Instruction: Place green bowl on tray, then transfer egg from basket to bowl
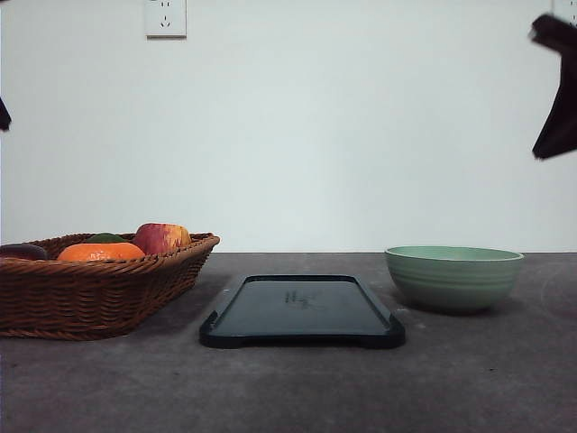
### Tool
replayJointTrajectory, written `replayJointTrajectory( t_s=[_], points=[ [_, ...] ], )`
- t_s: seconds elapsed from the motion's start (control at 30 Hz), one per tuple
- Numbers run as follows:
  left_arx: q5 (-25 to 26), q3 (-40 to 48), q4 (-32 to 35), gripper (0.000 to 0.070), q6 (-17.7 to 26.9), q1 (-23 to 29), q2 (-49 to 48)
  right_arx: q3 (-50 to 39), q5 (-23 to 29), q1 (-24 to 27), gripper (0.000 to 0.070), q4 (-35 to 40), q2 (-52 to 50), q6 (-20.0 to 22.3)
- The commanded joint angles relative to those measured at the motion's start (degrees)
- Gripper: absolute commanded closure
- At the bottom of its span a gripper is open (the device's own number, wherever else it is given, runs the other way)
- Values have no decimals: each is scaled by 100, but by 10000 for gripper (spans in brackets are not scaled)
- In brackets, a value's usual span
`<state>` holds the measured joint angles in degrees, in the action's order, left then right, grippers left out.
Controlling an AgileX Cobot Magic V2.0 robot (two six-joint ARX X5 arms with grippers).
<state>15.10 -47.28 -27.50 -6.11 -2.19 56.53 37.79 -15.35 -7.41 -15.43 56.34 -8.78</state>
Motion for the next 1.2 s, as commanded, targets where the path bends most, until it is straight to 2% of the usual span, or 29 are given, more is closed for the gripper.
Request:
replayJointTrajectory(
  t_s=[0.0, 0.13, 0.2, 0.27, 0.33, 0.63, 0.8, 1.0, 1.17],
  points=[
    [39, -143, 25, 700, 154, -42, 75, 114, -9, -53, 693, 3, 108, 92],
    [39, -143, 45, 695, 160, -116, 81, 117, -11, -75, 689, -2, 146, 135],
    [39, -147, 44, 575, 157, -116, 81, 119, -8, -75, 631, -10, 138, 210],
    [39, -149, 43, 412, 155, -116, 81, 119, -8, -75, 493, -27, 131, 213],
    [39, -154, 43, 328, 155, -116, 79, 121, -9, -77, 389, -66, 129, 206],
    [39, -154, 43, 326, 153, -116, 79, 438, 256, -68, 386, -719, 181, 62],
    [39, -154, 45, 327, 66, -116, 79, 1270, 488, -53, 386, -1601, 642, 66],
    [36, -154, 47, 326, 69, -116, 79, 2357, 490, 1, 387, -2474, 1568, 106],
    [38, -154, 47, 326, 69, -116, 79, 3159, 490, 105, 387, -3048, 2483, 310]
  ],
)
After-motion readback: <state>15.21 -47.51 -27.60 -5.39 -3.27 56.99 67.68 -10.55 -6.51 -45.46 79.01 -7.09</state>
